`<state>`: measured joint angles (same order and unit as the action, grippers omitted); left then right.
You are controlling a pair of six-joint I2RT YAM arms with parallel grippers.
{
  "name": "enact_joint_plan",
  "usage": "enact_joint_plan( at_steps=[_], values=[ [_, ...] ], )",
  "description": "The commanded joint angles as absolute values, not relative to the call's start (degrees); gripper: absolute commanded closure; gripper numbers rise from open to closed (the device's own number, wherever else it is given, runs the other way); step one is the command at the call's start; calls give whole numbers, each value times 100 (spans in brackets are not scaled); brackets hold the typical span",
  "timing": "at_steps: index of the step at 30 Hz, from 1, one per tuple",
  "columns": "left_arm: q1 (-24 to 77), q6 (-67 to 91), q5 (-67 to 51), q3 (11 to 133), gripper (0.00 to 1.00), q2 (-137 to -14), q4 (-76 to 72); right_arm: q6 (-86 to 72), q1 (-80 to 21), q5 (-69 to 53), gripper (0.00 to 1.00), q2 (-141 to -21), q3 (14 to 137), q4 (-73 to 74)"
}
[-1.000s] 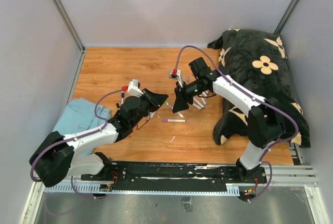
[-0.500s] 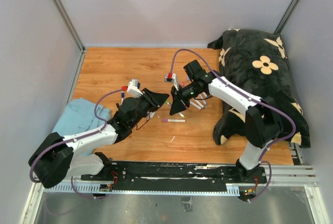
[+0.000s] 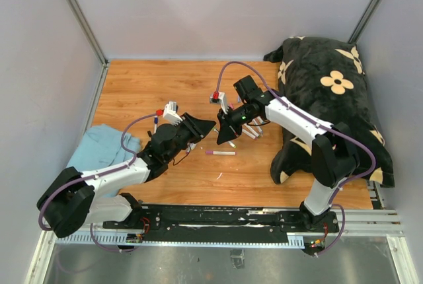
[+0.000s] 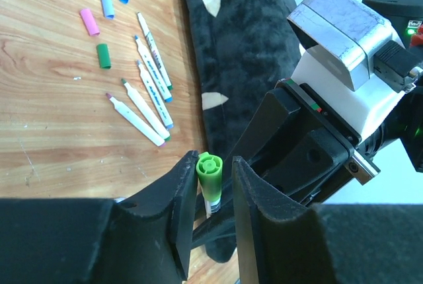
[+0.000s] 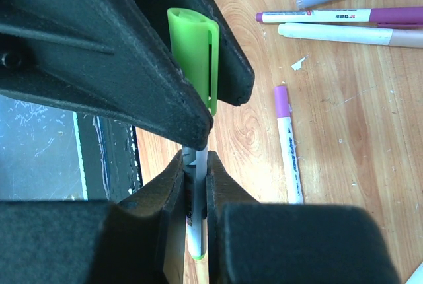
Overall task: Open the pen caps
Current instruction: Open the pen cap from the pen.
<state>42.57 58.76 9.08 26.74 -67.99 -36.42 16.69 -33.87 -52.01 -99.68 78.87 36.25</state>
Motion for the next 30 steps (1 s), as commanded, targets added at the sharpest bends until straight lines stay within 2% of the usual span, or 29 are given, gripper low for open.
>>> enact_joint_plan(
  at_steps=[1,5,6,11,17,22,30],
  values=[
    [4289,5814,822,2716,72,-6869,-3806,1654,-3463,-5177,99,-9925,7929,3612],
    [4289,5748,872,2749,97,-6895,-3823,1708,-3464,-5256,99,-9914,7921,3616],
    [4285,5665,925,2769,99,-6880,-3817,1730,-3466,-5282,99,-9918,7915,3623],
    [3939,5128,1268,3103,100,-6625,-3488,1837,-3464,-5316,99,-9932,7883,3649],
    [2789,5118,987,3385,100,-6284,-3292,1880,-3465,-5327,99,-9975,7857,3642],
    [2422,5211,903,3369,100,-5973,-3169,1942,-3465,-5042,99,-10002,7848,3641],
    [2417,5131,1043,1896,100,-4771,-3731,2241,-3362,-2328,99,-10426,8164,4074]
  ],
)
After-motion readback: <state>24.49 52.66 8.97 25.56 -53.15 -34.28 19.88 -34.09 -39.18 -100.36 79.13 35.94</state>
